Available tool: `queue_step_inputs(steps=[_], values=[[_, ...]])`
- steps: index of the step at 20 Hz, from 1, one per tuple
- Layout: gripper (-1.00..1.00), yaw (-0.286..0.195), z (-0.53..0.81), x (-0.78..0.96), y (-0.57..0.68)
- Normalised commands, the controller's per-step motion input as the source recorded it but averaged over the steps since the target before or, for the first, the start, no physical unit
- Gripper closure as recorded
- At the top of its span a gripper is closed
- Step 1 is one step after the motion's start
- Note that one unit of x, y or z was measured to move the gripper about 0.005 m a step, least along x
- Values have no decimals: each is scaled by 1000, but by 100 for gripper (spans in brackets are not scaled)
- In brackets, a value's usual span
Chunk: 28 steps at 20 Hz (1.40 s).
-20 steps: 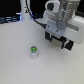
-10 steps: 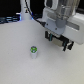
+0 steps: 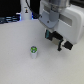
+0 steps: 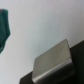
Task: Open the kcup holder, insert the kcup into the holder, and close the kcup holder
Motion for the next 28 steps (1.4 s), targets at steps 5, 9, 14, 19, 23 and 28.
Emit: queue_step_inputs(steps=[5, 9, 14, 19, 23, 28], values=[[-100, -284, 143, -176, -316], [-100, -279, 3, -268, -328], [-100, -279, -123, -332, -350], [-100, -273, -238, -348, -376], [-100, -267, -364, -342, -422], [-100, -266, -451, -337, -444]])
